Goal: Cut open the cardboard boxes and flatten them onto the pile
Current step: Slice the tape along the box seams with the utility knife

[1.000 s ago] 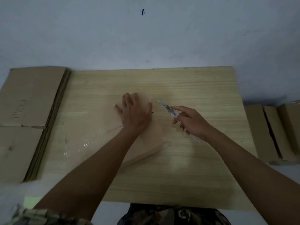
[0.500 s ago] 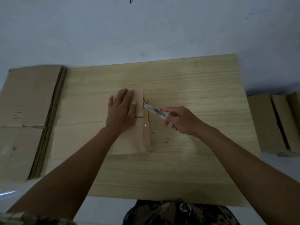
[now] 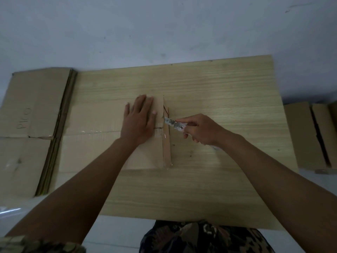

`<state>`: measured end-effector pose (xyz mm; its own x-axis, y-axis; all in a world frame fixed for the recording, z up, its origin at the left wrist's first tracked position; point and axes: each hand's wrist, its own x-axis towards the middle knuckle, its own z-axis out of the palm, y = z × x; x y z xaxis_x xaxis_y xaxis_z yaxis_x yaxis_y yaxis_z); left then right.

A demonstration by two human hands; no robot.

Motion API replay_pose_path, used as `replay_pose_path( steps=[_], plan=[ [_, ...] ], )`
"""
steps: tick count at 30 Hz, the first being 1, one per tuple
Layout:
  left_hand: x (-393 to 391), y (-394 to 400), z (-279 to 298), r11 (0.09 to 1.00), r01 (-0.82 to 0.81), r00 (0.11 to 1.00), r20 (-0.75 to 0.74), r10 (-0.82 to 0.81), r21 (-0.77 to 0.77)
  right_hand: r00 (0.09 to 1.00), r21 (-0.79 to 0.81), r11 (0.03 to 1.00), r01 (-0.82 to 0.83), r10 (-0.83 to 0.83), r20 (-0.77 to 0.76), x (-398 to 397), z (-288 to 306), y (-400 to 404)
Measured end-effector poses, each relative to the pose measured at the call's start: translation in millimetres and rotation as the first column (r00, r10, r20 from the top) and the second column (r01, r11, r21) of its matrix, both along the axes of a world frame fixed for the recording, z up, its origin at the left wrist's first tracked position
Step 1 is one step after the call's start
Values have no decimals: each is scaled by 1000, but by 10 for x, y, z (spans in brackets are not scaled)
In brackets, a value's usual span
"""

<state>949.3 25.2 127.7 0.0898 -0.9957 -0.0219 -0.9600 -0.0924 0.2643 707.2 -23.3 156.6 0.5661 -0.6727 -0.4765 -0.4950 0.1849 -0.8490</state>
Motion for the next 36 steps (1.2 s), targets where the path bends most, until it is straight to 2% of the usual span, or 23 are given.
replay_pose_path(
  steps=[5,12,17,23,29,36],
  plan=[
    [7,-3,-6,999,38,999,15,-38,32,997,31,997,-68,69,-27,-38,44,-35],
    [13,-3,-3,997,57,998,27,-59,56,998,96,993,-67,67,2,36,44,-13],
    [8,-1,-6,996,65,997,26,-67,53,996,-40,995,-87,86,-29,64,-9,14],
    [14,14,-12,995,74,997,24,-76,62,997,43,996,-75,74,29,16,-42,83],
    [6,12,-14,995,80,996,45,-82,58,993,-49,994,-101,98,-58,154,-25,157],
    [3,20,-34,997,77,997,30,-78,15,987,-110,983,-148,139,-86,80,-36,203]
  ],
)
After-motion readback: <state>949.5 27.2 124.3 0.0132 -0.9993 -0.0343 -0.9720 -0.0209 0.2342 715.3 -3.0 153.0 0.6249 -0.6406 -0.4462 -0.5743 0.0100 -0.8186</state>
